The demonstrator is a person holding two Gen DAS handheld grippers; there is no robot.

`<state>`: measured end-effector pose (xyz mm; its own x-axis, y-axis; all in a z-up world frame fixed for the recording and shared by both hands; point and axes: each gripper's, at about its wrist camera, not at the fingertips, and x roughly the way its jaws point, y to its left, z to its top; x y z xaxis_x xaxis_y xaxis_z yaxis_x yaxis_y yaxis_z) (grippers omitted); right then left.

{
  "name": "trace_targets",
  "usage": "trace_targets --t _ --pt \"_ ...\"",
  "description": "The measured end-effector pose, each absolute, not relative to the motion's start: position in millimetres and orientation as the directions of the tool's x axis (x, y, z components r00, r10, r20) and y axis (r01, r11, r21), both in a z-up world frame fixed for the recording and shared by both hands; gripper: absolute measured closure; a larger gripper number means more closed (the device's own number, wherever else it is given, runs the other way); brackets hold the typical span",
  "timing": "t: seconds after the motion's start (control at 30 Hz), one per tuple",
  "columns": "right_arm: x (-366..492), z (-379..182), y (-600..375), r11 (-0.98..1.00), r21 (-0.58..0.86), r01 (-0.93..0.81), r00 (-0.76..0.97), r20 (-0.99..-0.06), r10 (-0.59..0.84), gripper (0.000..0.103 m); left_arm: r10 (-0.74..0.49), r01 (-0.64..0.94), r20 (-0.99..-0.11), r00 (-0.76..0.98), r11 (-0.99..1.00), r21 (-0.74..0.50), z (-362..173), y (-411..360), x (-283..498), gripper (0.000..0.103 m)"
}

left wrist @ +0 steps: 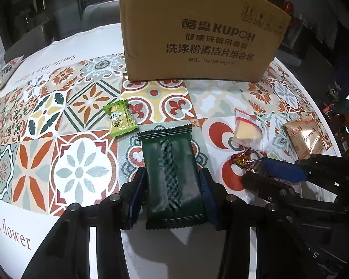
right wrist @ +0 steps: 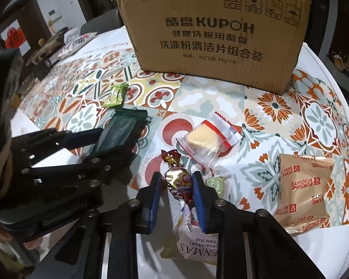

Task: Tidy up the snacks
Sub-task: 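Grasp the dark green wrapper with left tool while right tool grasps wrapped chocolate, then carry both snacks over the box and open both tools to drop them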

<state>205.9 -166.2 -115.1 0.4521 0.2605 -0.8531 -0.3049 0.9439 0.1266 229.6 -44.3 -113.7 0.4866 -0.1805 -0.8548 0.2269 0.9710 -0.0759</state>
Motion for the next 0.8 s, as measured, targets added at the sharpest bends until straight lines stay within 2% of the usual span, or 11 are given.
trace_targets --t 0.27,0.8 --pt "203 -103 -167 0.947 0.137 -0.291 0.491 -0.828 0.271 0.078 -0.195 0.233 -0.821 0.537 0.969 -0.078 -92 -39 221 0.058" --pt "204 -22 -183 0.954 0.157 -0.256 0.665 -0.688 0.292 0.078 -0.241 0.276 -0.706 0.666 0.959 -0.067 -15 -40 224 0.058"
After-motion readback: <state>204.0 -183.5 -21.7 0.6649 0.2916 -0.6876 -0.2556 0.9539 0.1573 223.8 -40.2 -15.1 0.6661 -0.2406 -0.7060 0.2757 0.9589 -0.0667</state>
